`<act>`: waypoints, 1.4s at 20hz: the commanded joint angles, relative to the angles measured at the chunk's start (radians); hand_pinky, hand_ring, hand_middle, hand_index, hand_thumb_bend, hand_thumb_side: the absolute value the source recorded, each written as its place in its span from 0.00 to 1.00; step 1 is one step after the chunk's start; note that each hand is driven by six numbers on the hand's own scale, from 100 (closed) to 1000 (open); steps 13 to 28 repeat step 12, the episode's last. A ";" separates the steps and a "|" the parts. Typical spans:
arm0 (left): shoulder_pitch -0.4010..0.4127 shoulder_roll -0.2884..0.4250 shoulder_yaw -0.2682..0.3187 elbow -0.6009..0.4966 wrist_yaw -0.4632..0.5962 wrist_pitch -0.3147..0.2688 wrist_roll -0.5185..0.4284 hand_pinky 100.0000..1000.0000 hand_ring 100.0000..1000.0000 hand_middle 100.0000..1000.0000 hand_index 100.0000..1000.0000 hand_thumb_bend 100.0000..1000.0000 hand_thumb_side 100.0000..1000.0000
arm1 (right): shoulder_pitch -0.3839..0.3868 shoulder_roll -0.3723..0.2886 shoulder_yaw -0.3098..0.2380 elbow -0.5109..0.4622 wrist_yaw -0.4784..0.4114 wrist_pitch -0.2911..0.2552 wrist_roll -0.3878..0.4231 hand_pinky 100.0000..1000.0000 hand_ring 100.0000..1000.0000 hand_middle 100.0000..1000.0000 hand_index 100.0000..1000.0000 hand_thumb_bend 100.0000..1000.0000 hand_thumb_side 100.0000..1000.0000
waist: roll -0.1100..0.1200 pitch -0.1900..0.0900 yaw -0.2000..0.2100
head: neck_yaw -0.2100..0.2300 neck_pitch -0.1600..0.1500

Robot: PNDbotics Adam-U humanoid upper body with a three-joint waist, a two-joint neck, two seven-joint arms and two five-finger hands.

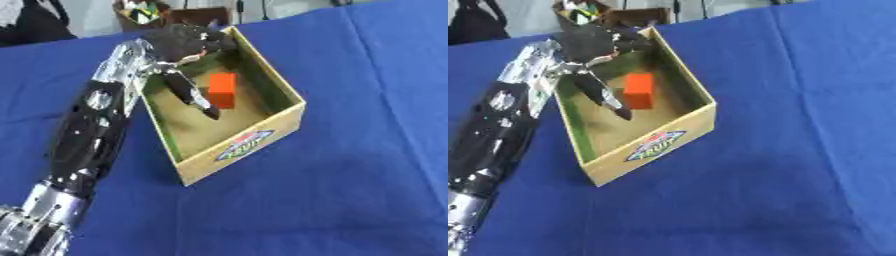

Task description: Pick up objects on the table and place them in the box.

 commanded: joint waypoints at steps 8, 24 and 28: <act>0.035 0.055 0.032 -0.225 0.232 0.092 0.143 0.44 0.72 0.69 0.92 0.06 1.00 | 0.011 -0.013 -0.016 -0.022 0.010 -0.003 -0.010 0.73 0.57 0.45 0.68 0.00 0.70 | -0.012 -0.036 0.038 | -0.029 0.018; 0.132 0.118 0.059 -0.431 0.529 0.228 0.281 0.32 0.61 0.56 0.87 0.00 0.92 | 0.024 -0.021 -0.031 -0.022 0.017 -0.004 -0.027 0.73 0.57 0.46 0.68 0.00 0.70 | -0.013 -0.047 0.075 | -0.063 0.032; 0.132 0.118 0.059 -0.431 0.529 0.228 0.281 0.32 0.61 0.56 0.87 0.00 0.92 | 0.024 -0.021 -0.031 -0.022 0.017 -0.004 -0.027 0.73 0.57 0.46 0.68 0.00 0.70 | -0.013 -0.047 0.075 | -0.063 0.032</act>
